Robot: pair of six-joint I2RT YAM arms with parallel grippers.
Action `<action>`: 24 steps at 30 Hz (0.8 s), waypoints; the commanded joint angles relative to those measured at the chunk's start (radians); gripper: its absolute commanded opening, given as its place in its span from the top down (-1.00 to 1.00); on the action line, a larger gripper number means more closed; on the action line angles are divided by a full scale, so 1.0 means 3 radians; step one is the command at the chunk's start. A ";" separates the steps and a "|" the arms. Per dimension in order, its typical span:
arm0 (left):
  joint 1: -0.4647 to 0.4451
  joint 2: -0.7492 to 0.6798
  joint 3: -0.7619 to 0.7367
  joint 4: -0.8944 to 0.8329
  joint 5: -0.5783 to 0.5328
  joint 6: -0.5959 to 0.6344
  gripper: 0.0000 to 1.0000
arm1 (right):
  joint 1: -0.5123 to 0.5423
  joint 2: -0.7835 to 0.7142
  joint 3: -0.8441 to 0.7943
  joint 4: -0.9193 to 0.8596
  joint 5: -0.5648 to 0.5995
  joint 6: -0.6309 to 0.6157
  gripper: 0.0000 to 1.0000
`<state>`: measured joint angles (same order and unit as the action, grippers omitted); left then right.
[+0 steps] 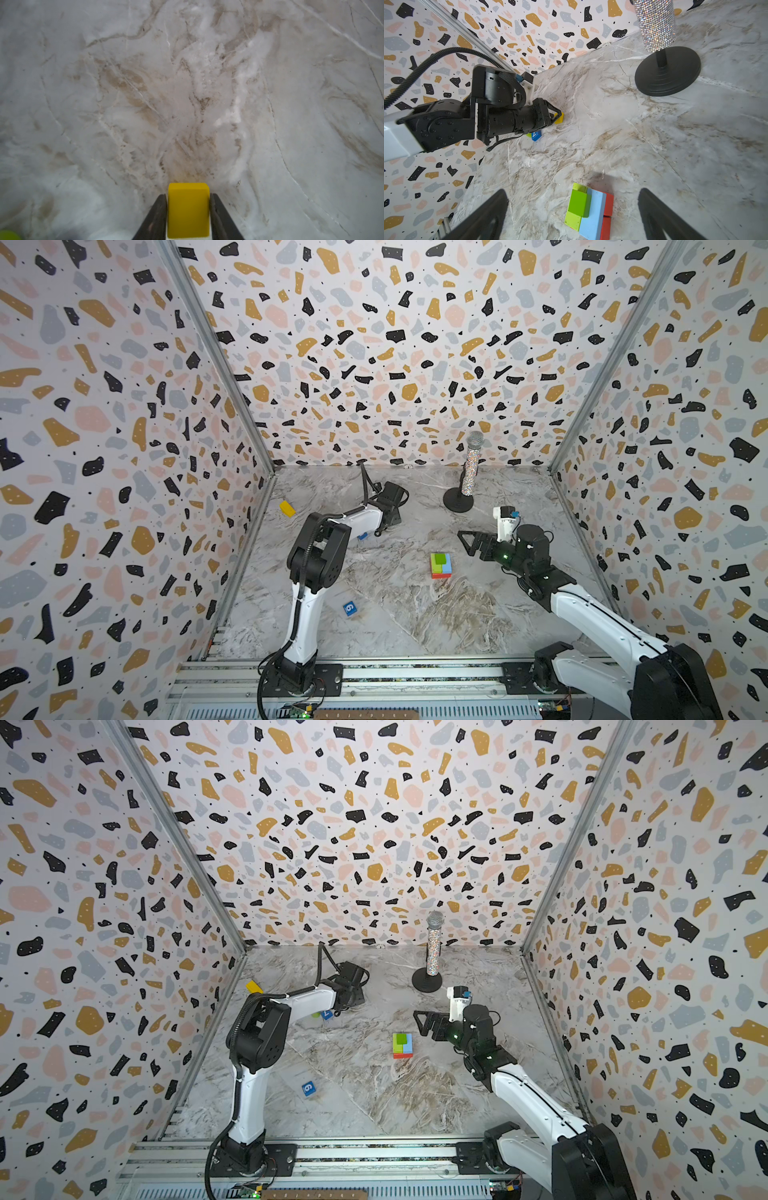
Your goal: Build the wood block tower
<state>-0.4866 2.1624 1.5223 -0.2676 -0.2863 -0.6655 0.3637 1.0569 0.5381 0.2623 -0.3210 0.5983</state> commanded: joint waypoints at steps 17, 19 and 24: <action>0.0006 0.0063 0.0005 -0.0064 -0.0122 0.0100 0.23 | -0.0011 -0.0070 -0.0024 0.0065 -0.0021 0.0020 -0.98; 0.0006 0.0057 0.0005 -0.0073 -0.0135 0.0106 0.23 | -0.0011 -0.0079 -0.0024 0.0067 -0.0023 0.0020 -0.98; 0.0006 0.0068 0.0029 -0.0099 -0.0172 0.0122 0.19 | -0.0011 -0.0074 -0.0023 0.0058 -0.0017 0.0020 -0.98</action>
<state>-0.4866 2.1624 1.5223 -0.2821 -0.3153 -0.6426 0.3637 1.0569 0.5316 0.2626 -0.3218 0.6014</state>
